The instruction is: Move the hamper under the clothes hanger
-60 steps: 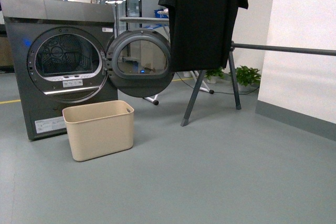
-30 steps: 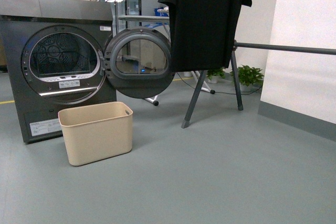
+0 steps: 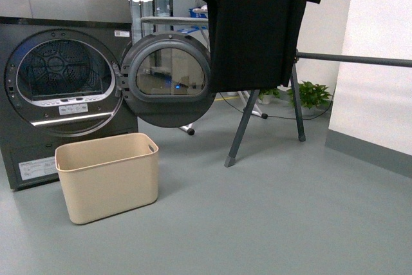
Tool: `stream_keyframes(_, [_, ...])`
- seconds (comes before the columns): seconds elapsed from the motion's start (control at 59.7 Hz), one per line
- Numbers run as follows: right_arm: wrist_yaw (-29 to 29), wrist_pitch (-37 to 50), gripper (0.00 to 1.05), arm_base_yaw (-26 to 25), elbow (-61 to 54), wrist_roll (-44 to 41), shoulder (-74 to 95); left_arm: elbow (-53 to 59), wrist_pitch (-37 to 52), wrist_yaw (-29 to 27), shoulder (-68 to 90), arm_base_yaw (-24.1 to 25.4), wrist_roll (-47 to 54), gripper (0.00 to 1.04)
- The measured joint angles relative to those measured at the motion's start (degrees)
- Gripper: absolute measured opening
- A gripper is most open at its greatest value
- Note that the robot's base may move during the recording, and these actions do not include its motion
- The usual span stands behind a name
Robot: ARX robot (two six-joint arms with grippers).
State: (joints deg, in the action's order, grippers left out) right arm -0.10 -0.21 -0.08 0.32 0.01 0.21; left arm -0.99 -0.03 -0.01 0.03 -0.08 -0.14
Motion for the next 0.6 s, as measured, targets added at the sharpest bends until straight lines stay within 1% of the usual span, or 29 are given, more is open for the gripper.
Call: stream_keyframes(0.603, [0.04,0.09,0.97,0.0,0.04,-0.02,0.0,0.0,-0.02,-0.02,0.0,0.0,0.0,0.98])
